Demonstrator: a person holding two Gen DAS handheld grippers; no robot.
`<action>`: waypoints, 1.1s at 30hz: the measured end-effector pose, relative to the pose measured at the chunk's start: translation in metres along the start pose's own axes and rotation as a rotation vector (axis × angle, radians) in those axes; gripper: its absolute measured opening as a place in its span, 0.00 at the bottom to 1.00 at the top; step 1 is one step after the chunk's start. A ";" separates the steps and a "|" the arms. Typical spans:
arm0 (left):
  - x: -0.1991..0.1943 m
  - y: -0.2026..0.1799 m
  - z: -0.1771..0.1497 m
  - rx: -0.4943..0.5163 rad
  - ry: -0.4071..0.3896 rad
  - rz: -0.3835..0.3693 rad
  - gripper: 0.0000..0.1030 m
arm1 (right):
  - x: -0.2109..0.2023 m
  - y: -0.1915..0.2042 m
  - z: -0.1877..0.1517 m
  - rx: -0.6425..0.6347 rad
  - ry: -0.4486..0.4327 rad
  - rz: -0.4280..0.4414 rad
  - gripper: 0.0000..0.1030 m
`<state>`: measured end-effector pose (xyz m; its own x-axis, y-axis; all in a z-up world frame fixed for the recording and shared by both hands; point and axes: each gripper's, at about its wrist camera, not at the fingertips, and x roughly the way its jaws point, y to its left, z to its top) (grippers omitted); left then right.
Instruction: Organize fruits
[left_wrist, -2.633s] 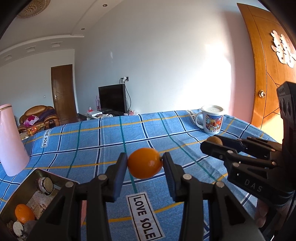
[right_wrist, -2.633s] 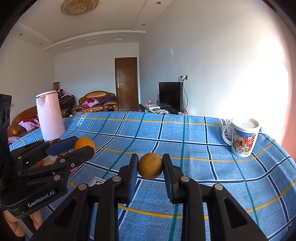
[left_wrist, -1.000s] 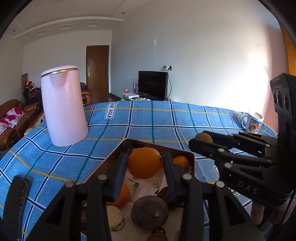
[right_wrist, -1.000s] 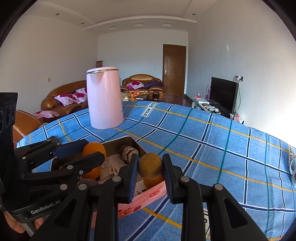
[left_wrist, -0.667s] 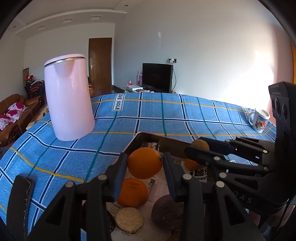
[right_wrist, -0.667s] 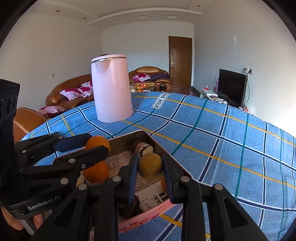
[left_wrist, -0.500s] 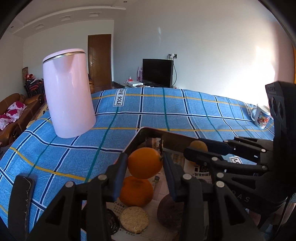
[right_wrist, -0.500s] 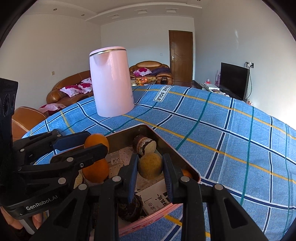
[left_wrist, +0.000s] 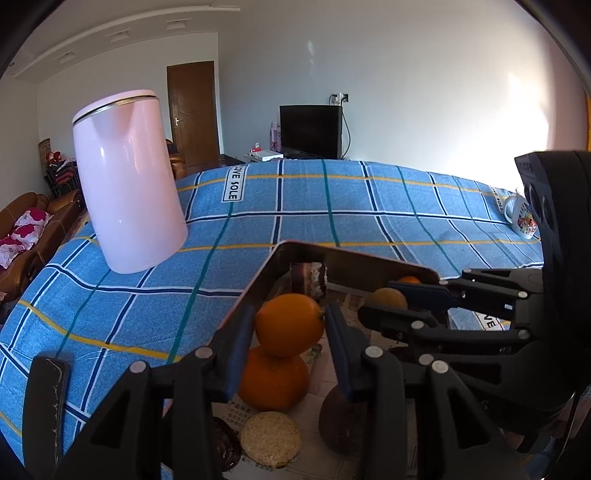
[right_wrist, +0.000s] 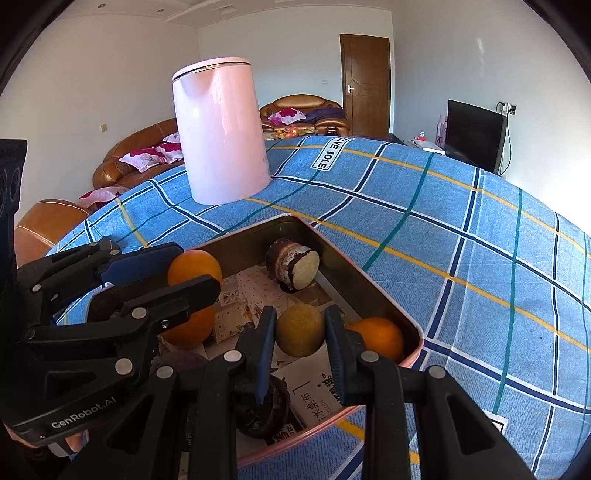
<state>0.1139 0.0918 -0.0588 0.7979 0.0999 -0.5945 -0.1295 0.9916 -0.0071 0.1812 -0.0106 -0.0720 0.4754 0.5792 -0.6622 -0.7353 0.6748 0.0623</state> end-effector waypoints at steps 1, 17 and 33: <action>0.000 0.000 0.000 -0.001 0.002 -0.002 0.41 | 0.000 0.000 0.000 0.001 0.000 0.000 0.28; -0.049 -0.003 -0.004 -0.019 -0.107 -0.007 0.71 | -0.048 -0.006 -0.014 0.055 -0.083 -0.017 0.61; -0.072 -0.013 -0.010 -0.018 -0.165 0.013 0.85 | -0.105 -0.007 -0.038 0.087 -0.204 -0.055 0.71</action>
<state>0.0524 0.0713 -0.0237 0.8816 0.1268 -0.4547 -0.1501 0.9886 -0.0153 0.1178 -0.0936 -0.0313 0.6079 0.6152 -0.5020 -0.6656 0.7396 0.1004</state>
